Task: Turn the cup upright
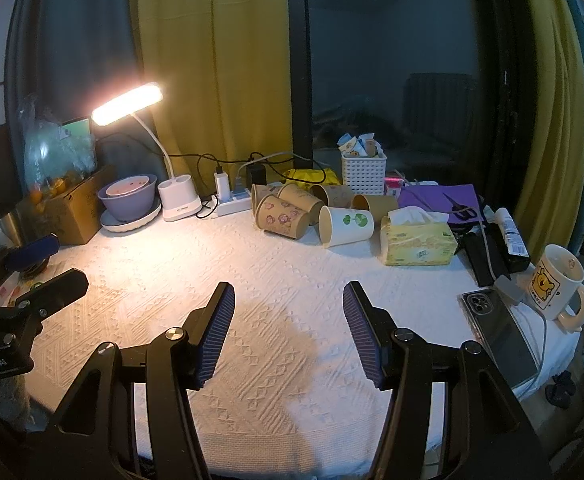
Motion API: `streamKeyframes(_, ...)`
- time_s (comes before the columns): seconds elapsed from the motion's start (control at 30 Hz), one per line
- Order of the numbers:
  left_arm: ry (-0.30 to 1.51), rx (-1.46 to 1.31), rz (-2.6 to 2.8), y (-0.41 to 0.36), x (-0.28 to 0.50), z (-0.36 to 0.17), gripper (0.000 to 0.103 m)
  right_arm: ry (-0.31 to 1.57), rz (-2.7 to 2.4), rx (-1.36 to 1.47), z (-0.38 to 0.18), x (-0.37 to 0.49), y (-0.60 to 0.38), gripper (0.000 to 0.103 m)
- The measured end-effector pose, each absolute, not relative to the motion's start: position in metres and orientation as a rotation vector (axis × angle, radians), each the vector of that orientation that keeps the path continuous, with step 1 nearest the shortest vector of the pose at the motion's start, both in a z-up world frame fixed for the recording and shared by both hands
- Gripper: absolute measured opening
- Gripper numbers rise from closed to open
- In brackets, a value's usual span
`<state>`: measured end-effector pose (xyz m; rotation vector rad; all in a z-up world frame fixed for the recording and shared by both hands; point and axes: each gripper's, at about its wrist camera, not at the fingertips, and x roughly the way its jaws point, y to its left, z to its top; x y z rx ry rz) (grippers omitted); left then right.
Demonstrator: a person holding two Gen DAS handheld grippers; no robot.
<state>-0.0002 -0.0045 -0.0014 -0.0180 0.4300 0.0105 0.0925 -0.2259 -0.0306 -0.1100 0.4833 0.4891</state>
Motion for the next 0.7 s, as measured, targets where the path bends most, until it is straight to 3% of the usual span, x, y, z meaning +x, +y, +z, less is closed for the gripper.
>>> streamKeyframes(0.7,0.425,-0.031,0.02,0.0003,-0.0017,-0.0007,0.084,0.486,0.49,-0.108,-0.0305,0.0929,-0.2259,0.06)
